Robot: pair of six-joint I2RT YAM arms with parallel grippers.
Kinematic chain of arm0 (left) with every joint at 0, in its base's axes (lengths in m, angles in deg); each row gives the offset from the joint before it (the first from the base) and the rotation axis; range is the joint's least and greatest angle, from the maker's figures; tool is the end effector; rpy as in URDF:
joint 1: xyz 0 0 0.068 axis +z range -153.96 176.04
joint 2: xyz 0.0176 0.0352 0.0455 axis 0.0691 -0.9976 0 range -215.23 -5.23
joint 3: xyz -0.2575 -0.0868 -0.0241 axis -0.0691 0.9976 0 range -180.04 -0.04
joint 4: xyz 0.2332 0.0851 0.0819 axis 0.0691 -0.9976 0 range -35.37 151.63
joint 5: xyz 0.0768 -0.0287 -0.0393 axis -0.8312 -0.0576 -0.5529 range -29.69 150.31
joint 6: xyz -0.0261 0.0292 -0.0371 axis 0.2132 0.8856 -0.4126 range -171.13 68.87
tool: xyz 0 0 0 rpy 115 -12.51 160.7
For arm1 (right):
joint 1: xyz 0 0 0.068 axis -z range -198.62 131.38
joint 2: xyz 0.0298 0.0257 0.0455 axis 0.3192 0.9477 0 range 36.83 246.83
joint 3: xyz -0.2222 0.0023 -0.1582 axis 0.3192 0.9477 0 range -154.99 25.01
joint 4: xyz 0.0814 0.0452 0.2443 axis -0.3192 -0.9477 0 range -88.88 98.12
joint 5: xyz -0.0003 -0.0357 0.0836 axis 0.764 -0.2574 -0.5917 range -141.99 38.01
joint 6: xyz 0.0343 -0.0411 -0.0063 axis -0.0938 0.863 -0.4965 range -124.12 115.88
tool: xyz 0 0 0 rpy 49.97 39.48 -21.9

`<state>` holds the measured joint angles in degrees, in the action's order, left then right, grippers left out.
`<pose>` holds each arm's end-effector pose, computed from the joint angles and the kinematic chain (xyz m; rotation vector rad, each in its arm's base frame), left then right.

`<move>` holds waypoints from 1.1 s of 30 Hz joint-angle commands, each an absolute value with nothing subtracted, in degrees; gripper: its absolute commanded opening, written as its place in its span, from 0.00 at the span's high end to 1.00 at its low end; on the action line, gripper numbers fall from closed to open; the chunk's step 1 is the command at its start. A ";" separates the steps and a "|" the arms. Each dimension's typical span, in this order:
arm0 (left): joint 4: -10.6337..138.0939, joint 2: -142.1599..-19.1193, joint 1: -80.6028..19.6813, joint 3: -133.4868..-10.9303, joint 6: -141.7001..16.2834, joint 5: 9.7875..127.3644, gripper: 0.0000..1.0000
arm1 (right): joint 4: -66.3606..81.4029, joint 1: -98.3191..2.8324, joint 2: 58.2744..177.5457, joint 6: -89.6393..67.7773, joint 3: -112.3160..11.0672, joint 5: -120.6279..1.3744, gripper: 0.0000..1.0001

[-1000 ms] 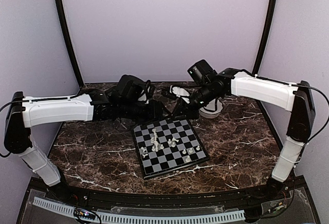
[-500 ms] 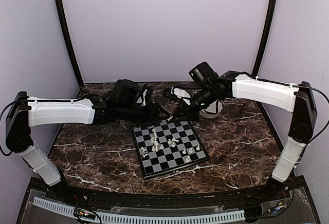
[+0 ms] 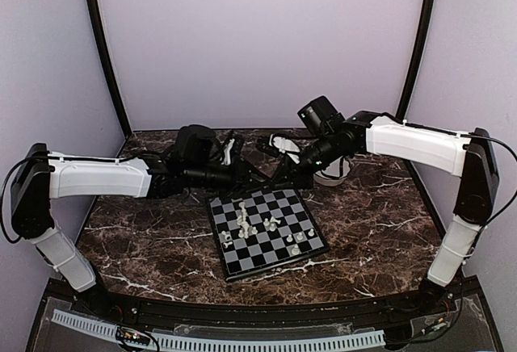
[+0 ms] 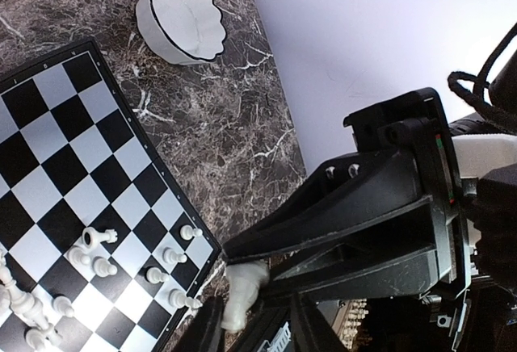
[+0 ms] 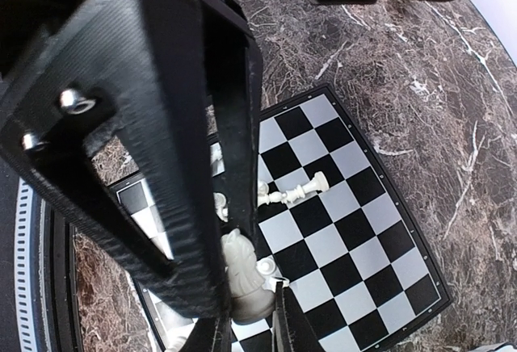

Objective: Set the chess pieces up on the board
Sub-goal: Pass from the right arm to the left, then place the knight at b1.

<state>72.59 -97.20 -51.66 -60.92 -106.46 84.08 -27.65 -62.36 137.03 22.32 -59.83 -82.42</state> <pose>0.2383 -0.2832 0.2655 0.1781 2.2394 -1.5066 0.2654 0.2790 0.2848 -1.5942 1.8615 0.7854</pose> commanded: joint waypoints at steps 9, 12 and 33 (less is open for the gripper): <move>76.85 -97.92 -50.58 -60.63 -106.07 87.67 0.94 | -26.36 -62.39 135.59 22.36 -59.73 -82.77 0.79; 71.16 -97.18 -50.53 -63.41 -103.08 86.20 0.99 | -29.02 -61.92 134.42 24.44 -59.63 -81.10 0.69; 14.11 -102.31 -73.54 -82.78 -82.01 56.52 1.00 | -26.41 -43.34 119.90 20.41 -32.64 -69.56 0.59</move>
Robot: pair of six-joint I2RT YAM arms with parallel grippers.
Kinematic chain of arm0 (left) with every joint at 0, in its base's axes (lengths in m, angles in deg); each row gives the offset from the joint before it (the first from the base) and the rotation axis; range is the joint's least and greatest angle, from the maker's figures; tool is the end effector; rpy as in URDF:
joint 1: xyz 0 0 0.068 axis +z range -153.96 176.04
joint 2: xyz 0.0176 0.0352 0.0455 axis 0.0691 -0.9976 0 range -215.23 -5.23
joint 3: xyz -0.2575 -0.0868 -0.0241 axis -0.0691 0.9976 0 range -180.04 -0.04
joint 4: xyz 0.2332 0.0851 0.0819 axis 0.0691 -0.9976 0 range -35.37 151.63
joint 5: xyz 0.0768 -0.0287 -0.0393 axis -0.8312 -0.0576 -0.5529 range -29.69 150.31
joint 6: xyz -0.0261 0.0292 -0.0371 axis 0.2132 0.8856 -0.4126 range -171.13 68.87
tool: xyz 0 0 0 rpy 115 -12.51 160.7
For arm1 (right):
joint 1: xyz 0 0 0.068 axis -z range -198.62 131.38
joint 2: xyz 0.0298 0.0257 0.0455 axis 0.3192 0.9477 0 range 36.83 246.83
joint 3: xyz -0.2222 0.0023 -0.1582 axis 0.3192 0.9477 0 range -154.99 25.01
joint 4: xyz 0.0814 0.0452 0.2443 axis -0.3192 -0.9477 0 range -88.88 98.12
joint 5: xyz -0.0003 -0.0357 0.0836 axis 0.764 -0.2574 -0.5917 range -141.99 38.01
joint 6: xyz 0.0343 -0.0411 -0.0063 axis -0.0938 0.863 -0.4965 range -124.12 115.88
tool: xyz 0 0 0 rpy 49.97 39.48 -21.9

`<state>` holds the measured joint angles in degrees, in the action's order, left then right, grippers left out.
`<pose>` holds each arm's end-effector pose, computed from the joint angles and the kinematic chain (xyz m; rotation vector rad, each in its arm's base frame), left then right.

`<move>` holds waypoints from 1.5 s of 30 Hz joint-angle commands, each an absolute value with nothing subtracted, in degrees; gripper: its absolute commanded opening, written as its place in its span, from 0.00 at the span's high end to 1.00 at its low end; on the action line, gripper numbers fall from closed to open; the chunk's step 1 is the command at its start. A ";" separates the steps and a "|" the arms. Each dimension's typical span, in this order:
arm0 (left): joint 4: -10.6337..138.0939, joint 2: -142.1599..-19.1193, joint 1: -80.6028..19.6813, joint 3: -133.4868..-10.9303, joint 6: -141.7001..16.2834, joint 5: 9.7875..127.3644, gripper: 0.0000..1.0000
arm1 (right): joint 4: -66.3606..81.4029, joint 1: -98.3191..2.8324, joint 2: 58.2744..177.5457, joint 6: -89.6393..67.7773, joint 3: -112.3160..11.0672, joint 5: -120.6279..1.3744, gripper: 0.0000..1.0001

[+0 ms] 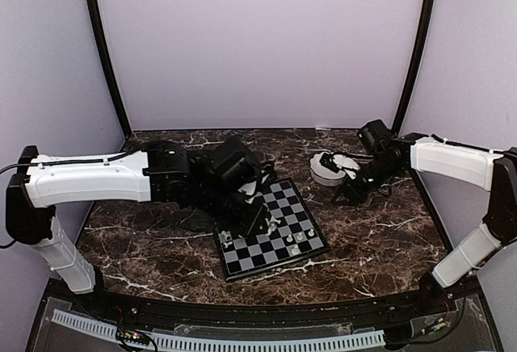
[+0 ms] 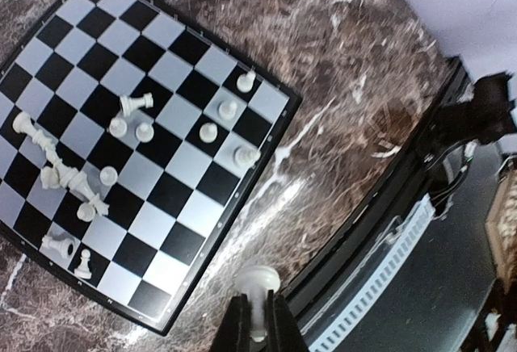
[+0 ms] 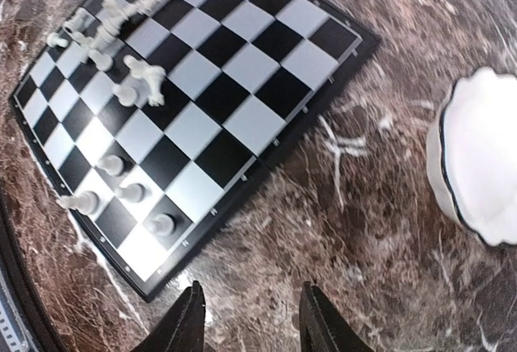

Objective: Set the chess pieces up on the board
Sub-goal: Place the knight at b1.

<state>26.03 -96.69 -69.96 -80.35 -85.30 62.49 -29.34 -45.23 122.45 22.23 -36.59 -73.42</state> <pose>0.1426 -0.3237 0.3090 0.7223 2.4629 -0.8119 0.2617 0.1457 0.2377 -1.2734 2.2750 0.4943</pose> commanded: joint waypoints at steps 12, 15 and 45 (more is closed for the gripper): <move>4.34 -112.67 -77.35 -88.85 -85.04 51.94 1.00 | -27.46 -42.54 123.19 19.25 -32.57 -70.44 0.60; 3.98 -112.59 -77.35 -86.99 -89.46 52.34 1.00 | -27.69 -42.52 123.63 19.48 -32.96 -70.65 0.60; 9.34 -114.29 -74.21 -81.78 -110.05 51.77 1.00 | -28.91 -42.43 125.03 19.81 -33.35 -74.42 0.59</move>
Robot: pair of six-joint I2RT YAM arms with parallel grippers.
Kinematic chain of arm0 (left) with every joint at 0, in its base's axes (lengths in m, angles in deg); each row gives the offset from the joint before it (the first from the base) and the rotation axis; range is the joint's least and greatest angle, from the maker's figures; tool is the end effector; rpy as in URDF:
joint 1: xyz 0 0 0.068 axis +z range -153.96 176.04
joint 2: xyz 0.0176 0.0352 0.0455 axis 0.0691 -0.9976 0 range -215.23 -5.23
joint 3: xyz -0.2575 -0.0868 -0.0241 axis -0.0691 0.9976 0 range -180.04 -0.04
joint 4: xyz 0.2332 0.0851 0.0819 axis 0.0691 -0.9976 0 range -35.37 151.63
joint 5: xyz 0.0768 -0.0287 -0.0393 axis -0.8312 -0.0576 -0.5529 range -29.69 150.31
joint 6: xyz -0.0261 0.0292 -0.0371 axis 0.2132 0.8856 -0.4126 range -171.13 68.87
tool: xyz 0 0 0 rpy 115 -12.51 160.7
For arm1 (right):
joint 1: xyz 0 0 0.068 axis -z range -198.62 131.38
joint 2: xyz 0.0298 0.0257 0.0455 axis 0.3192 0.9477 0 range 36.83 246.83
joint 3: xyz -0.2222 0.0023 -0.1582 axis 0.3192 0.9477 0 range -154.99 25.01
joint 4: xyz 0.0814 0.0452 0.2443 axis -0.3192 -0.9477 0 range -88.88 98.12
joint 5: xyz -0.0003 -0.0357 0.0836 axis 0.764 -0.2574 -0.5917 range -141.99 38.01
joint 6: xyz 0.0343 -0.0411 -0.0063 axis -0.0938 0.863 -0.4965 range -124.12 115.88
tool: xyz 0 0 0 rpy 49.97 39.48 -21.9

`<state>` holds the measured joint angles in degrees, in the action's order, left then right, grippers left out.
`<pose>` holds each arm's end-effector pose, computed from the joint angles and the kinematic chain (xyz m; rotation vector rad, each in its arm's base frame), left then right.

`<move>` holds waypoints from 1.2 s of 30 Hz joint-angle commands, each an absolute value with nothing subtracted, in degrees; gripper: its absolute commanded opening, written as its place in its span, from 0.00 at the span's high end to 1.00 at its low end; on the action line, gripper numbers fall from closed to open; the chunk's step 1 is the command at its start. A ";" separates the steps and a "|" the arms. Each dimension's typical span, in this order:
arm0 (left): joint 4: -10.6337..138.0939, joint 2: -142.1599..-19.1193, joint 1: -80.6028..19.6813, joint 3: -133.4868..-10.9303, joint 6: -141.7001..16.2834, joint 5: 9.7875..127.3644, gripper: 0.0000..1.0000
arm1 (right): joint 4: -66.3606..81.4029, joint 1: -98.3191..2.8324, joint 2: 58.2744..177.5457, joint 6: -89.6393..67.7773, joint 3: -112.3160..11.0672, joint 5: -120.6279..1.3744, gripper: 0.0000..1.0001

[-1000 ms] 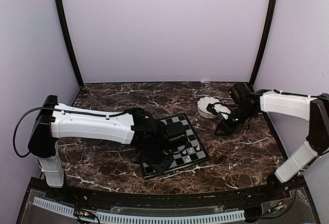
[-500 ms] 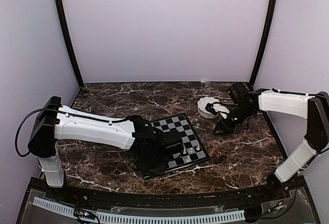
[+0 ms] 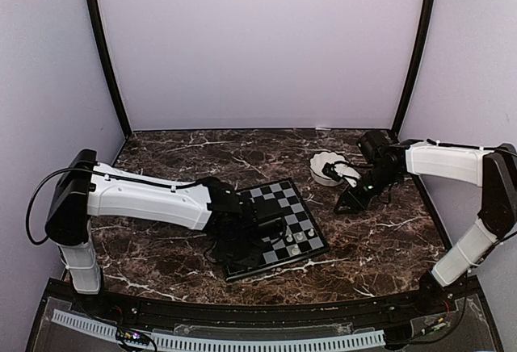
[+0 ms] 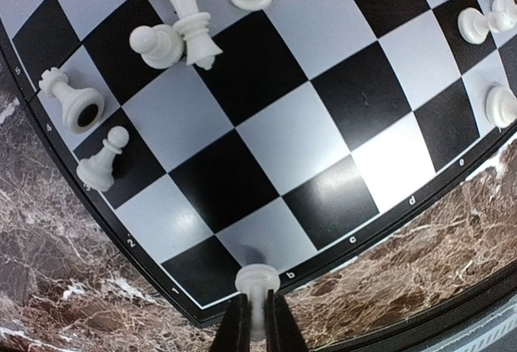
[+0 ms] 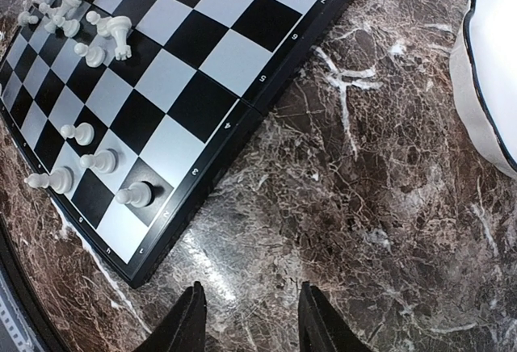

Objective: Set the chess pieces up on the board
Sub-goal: Place the knight at b1.

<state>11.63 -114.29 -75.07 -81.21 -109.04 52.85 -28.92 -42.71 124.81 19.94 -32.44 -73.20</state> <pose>0.1253 -0.3520 0.1946 0.3162 2.9099 -0.1984 0.2623 0.1315 0.2055 -1.1967 2.4314 0.5072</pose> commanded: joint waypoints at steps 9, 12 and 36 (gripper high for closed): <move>10.66 -115.58 -72.93 -82.50 -107.55 53.57 1.00 | -28.91 -42.41 125.70 19.88 -33.70 -74.81 0.59; 11.25 -116.12 -72.87 -83.15 -106.26 54.38 1.00 | -28.90 -42.43 125.76 20.01 -33.78 -74.87 0.60; 9.55 -116.95 -72.87 -84.95 -106.14 54.43 0.72 | -29.98 -42.45 127.19 19.97 -35.06 -75.98 0.59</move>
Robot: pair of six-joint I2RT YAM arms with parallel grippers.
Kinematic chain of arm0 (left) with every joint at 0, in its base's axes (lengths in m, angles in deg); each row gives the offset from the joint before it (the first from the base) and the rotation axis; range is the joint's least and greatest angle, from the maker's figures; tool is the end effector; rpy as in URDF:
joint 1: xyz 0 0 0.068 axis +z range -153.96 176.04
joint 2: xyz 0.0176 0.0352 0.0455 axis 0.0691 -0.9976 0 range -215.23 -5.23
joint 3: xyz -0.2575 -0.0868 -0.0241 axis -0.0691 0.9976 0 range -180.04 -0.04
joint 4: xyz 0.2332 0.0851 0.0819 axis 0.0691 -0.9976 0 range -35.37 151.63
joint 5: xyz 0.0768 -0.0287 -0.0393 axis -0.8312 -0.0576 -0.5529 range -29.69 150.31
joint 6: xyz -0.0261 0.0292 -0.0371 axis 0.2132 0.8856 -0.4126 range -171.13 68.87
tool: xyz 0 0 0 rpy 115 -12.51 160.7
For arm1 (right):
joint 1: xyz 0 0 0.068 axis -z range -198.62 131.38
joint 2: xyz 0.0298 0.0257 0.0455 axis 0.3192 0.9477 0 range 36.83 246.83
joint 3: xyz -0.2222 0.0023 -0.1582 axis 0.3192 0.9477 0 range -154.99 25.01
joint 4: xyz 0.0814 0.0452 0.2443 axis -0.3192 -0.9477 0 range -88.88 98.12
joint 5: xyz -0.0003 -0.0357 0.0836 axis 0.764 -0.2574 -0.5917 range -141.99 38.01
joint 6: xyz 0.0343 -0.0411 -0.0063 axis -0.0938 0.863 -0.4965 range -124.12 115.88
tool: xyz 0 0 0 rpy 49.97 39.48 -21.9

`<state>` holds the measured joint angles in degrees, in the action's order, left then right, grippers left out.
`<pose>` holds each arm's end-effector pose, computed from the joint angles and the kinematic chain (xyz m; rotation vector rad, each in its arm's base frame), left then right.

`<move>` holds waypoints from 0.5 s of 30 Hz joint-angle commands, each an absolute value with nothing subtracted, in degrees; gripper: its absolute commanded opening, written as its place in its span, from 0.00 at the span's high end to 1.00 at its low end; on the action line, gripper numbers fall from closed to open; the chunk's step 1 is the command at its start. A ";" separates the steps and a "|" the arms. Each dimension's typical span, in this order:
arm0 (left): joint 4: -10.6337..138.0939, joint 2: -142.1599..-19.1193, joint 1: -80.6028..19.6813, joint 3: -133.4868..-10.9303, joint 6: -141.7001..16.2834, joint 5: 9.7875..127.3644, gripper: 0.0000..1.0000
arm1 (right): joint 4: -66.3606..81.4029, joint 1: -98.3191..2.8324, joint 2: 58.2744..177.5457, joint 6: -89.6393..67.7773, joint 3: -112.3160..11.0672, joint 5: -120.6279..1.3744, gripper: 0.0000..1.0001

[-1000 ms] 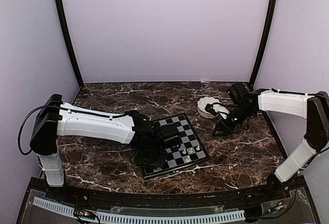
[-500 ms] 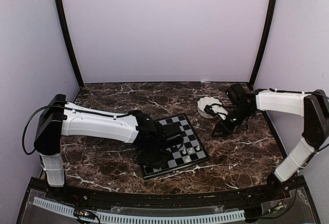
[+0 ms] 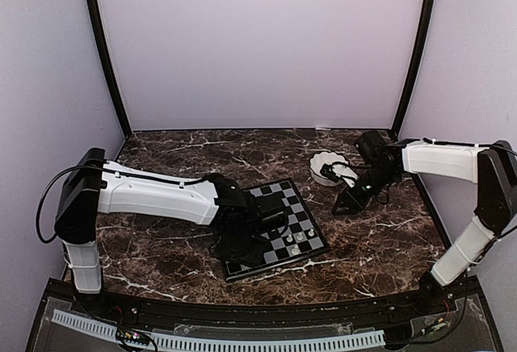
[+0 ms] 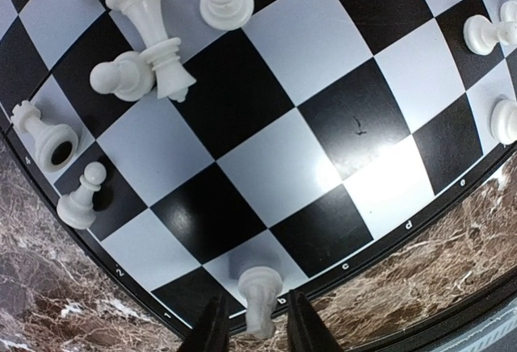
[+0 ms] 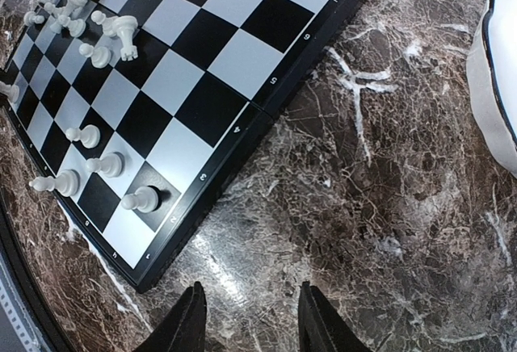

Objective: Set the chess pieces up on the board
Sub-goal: Place the knight at b1.

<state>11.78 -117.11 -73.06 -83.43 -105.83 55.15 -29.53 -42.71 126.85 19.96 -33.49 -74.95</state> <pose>0.1401 -0.3579 0.1871 0.3573 2.9380 -0.2040 0.2667 0.1345 0.2008 -1.2064 2.4488 0.5541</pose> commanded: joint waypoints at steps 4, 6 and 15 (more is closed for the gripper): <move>8.98 -116.58 -72.91 -85.98 -105.28 53.00 0.68 | -30.33 -42.48 127.13 20.10 -35.52 -76.03 0.59; 8.17 -115.72 -72.90 -86.92 -104.25 51.57 0.67 | -30.74 -42.44 126.90 20.33 -35.78 -75.89 0.60; 7.18 -103.65 -68.51 -85.55 -102.70 44.75 0.57 | -33.23 -42.50 122.18 23.06 -39.01 -77.06 0.60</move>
